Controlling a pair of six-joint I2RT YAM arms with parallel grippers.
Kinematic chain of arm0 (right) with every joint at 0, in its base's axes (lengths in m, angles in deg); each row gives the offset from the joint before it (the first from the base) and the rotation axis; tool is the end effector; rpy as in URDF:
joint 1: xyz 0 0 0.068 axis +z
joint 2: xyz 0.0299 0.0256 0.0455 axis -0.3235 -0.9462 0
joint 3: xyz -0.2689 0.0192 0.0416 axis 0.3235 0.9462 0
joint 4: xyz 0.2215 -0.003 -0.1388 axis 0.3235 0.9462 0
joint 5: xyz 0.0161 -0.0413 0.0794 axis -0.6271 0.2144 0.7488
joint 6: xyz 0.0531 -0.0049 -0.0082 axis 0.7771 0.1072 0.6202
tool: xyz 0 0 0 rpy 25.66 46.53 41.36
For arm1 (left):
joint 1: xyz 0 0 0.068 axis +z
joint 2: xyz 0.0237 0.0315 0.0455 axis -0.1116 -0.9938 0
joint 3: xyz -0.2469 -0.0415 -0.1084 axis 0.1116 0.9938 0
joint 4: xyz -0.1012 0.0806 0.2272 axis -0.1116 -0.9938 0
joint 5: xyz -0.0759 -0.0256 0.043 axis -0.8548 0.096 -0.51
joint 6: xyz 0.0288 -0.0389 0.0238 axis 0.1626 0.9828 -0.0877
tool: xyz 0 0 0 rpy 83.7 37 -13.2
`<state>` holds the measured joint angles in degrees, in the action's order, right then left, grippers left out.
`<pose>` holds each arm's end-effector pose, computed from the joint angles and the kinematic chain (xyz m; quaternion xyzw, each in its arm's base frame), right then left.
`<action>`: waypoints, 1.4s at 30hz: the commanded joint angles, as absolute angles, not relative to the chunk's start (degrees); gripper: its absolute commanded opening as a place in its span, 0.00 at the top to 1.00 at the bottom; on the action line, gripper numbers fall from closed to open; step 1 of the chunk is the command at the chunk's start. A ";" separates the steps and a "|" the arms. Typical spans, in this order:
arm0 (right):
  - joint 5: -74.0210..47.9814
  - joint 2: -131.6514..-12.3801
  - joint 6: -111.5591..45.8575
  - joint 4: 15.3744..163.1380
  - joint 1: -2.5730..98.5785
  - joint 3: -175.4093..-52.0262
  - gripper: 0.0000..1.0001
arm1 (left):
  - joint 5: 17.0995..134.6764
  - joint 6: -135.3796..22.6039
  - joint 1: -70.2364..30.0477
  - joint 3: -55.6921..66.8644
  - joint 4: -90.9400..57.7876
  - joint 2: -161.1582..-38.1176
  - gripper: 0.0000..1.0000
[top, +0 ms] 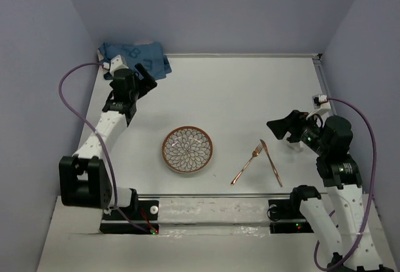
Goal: Set the dinner table for one person
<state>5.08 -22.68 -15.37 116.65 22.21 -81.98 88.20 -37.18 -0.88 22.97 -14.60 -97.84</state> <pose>0.1234 0.0227 0.3336 0.0094 0.7892 0.3129 0.5283 0.3006 -0.0358 0.3166 -0.1823 0.7705 -0.1726 0.5859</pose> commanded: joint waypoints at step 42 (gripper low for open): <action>-2.29 -41.38 -14.79 97.63 44.88 -82.55 0.27 | 85.03 -35.11 -1.49 -16.50 -10.60 -135.19 1.00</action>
<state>1.03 -39.91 -13.99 101.50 42.62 -79.08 88.33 -36.90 4.34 -22.29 -18.87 -152.35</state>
